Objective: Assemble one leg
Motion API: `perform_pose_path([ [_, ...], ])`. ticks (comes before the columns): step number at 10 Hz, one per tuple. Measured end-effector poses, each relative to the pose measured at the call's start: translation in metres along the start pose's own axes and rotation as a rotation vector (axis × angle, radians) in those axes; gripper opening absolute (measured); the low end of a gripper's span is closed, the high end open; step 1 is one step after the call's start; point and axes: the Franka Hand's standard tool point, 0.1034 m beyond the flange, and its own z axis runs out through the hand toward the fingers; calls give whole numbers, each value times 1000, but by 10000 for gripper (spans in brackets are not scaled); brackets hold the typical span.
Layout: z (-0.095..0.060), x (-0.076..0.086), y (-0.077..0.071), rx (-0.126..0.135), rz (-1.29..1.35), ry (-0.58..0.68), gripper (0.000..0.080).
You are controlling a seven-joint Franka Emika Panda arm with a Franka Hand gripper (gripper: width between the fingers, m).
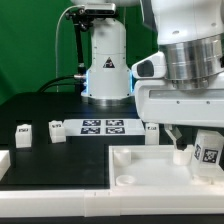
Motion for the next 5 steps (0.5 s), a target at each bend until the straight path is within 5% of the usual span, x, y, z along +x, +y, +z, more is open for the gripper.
perform_pose_path([
  [3,-7,0,-10,-44,-439,43,649],
  [5,-3,9,-3,-55,-645,52,649],
])
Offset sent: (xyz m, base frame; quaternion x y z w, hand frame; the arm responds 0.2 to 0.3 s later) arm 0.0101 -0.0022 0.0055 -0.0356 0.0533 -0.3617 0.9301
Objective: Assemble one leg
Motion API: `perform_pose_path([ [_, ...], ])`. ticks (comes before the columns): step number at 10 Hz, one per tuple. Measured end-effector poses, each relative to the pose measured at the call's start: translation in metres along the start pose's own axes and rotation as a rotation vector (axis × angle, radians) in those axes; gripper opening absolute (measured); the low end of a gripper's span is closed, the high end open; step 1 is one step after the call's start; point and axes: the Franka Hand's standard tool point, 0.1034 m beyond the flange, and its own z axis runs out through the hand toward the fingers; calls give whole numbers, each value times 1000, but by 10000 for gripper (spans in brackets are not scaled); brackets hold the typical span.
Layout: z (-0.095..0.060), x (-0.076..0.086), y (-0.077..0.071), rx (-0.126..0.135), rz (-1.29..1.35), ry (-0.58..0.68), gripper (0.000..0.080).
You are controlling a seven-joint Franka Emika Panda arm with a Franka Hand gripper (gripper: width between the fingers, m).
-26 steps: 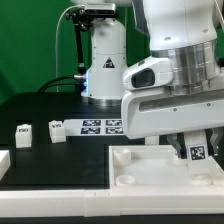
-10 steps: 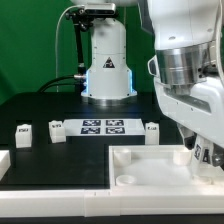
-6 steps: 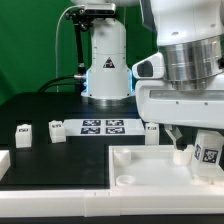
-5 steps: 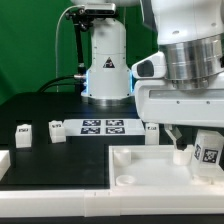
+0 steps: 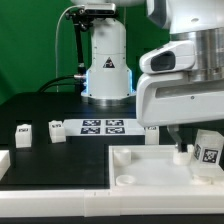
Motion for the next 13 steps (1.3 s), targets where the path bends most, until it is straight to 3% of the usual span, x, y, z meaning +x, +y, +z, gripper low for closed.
perform_pose_path([
  [4,3,-1,5,3,-58,-5,620],
  [5,3,-1,5,3,-58,-5,437],
  [6,3,-1,6,3,-58,-4,437],
  [7,3,0,6,2,-58,-4,290],
  [11,3,-1,6,3,-11,-4,291],
  [13,3,0,9,4,200,1,291],
])
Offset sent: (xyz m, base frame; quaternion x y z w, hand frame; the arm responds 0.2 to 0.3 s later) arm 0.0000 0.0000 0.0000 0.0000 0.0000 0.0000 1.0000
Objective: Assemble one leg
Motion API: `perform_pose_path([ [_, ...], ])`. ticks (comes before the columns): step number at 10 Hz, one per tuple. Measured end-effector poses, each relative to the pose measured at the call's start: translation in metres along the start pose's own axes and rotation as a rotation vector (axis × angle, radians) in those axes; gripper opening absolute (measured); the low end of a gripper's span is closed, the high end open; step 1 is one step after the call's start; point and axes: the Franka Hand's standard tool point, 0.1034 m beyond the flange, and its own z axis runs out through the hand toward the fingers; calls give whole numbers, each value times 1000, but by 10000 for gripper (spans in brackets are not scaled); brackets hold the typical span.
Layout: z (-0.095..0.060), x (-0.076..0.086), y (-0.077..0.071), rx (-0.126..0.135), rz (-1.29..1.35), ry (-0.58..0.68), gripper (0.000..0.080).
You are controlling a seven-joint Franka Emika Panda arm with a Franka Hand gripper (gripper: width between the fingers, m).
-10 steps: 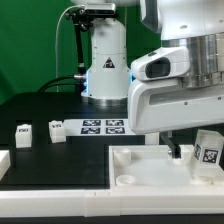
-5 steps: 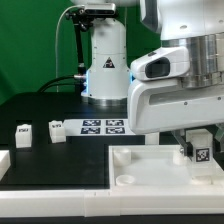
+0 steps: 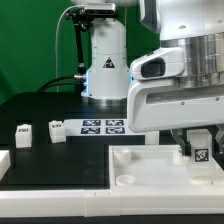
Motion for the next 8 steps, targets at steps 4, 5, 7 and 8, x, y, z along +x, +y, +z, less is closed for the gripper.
perform_pose_path([
  [4,2,-1,9,14,622,18,291],
  [5,2,-1,11,16,745,14,291],
  [7,2,-4,13,11,1019,1,292],
  [8,2,-6,12,1,1164,-4,292],
])
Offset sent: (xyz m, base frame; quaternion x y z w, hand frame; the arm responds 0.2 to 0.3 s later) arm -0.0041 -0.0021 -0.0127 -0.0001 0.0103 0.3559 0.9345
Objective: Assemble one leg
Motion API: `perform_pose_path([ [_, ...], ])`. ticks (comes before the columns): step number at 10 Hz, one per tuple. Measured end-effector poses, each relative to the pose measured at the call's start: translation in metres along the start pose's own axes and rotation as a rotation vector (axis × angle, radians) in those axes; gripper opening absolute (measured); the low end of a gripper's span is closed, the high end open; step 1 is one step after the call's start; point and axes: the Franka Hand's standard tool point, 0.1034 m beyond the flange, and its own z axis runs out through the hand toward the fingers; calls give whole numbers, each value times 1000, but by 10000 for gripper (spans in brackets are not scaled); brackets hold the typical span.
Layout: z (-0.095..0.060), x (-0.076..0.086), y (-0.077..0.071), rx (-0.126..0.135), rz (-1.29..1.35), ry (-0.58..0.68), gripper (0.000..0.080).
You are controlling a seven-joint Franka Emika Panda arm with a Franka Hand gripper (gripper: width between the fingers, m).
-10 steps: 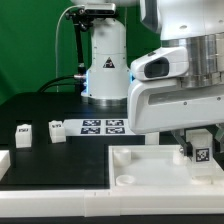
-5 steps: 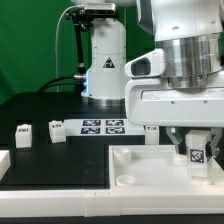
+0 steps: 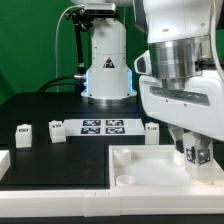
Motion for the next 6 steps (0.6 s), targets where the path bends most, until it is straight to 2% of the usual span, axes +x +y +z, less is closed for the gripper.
perform_pose_path([
  [3,0,-3,1,-4,103,-4,292],
  [4,1,-3,1,-5,85,-4,350],
  [5,1,-3,1,-5,55,-5,350],
  [6,1,-6,1,-6,53,-6,538],
])
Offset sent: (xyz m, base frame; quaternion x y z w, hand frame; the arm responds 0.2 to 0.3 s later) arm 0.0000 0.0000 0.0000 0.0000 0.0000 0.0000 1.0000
